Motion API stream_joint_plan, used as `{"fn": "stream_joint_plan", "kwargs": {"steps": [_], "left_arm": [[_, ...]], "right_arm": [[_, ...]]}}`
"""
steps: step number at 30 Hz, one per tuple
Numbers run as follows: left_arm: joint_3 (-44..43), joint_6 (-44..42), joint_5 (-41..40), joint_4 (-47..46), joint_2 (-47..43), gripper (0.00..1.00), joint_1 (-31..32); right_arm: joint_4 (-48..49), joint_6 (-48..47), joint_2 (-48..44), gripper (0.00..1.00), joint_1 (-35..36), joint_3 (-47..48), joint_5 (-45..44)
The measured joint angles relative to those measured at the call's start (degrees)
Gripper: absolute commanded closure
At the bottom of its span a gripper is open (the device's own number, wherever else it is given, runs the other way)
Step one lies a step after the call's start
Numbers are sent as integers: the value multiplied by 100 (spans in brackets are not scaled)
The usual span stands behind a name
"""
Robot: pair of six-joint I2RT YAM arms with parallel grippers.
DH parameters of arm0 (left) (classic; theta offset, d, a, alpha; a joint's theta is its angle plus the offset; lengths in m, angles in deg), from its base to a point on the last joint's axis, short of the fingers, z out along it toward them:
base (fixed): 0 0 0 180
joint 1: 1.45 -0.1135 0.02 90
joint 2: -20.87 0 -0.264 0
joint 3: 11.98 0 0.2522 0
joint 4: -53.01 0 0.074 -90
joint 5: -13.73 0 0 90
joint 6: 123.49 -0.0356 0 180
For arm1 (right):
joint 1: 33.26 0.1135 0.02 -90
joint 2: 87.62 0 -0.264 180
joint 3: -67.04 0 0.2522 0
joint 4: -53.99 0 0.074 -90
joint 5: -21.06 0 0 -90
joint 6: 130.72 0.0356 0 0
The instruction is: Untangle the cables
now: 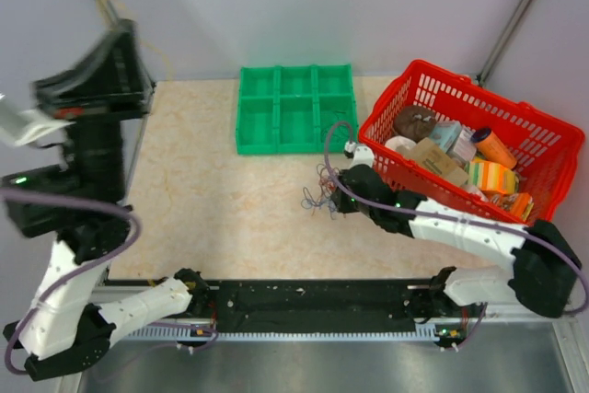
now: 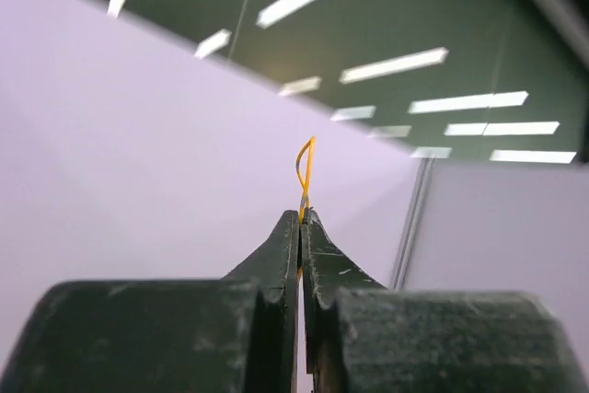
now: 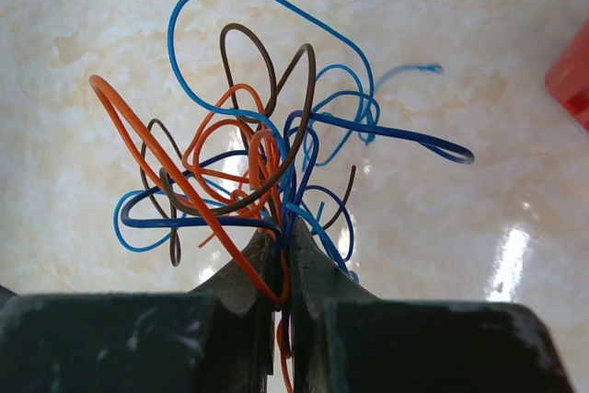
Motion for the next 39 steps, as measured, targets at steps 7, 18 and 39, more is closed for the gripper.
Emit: {"fn": "stream_joint_plan", "kwargs": {"steps": [7,18,39], "left_arm": [[1676,214,-859,1220,173,100,0],[3954,1554,-2138,2367,-531,100,-7],[5318,3797,-1110,3912,1816,100,-1399]], "right_arm": [[-328,-632,-1582,100,0,-975,94],[-671,-715,-2736,100,0,-1526,-13],[-730,-800,-3193,100,-2,-1967,-260]]}}
